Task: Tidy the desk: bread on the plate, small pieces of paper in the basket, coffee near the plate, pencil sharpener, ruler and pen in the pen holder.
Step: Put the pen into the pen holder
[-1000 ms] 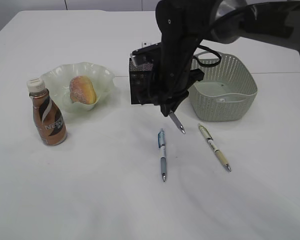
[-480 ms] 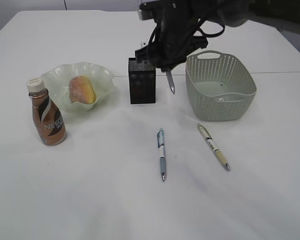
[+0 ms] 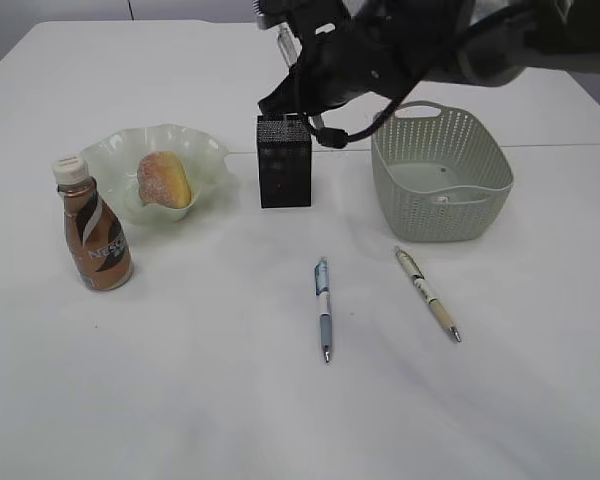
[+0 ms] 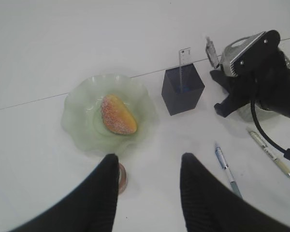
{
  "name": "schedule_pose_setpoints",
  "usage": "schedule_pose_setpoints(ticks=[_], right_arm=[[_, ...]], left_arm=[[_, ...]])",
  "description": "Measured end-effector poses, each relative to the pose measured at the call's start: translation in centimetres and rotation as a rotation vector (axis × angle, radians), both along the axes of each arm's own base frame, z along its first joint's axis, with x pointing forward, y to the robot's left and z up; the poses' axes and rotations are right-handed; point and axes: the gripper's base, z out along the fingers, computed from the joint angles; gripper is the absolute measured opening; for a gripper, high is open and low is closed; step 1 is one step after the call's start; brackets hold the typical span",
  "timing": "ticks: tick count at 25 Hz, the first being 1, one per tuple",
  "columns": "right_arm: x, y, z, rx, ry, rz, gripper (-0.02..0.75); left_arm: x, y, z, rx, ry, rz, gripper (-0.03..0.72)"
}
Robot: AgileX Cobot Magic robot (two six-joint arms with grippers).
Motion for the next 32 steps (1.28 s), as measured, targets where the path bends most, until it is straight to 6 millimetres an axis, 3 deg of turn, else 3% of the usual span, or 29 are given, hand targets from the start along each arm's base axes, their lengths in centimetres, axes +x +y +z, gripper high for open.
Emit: schedule_pose_setpoints(ticks=[7,10,15,18,26,32], right_arm=[[-1.9,0.6,-0.6,0.098,-0.200,0.285,0.092],[-1.6,-0.1,-0.4,0.162,-0.275,0.343,0.092],[-0.3,-2.4,0.5,0.308,-0.368,0.323,0.092],[0.4,-3.2,-0.5,0.357,-0.372,0.296,0.092],[2.0,-2.4,-3.9,0.406,-0.392,0.320,0.092],[3.4,-2.2,-4.7,0.427,-0.409,0.294,0.092]], left_arm=[[0.0,0.0,0.0,0.002,-0.001,0.001,0.307],[0.0,0.0,0.0,0.002,-0.001,0.001,0.305],[0.3,-0.1,-0.2,0.005,0.006,0.001,0.279],[0.3,-0.1,-0.2,0.005,0.006,0.001,0.269],[0.3,-0.1,-0.2,0.005,0.006,0.001,0.266],[0.3,-0.1,-0.2,0.005,0.006,0.001,0.259]])
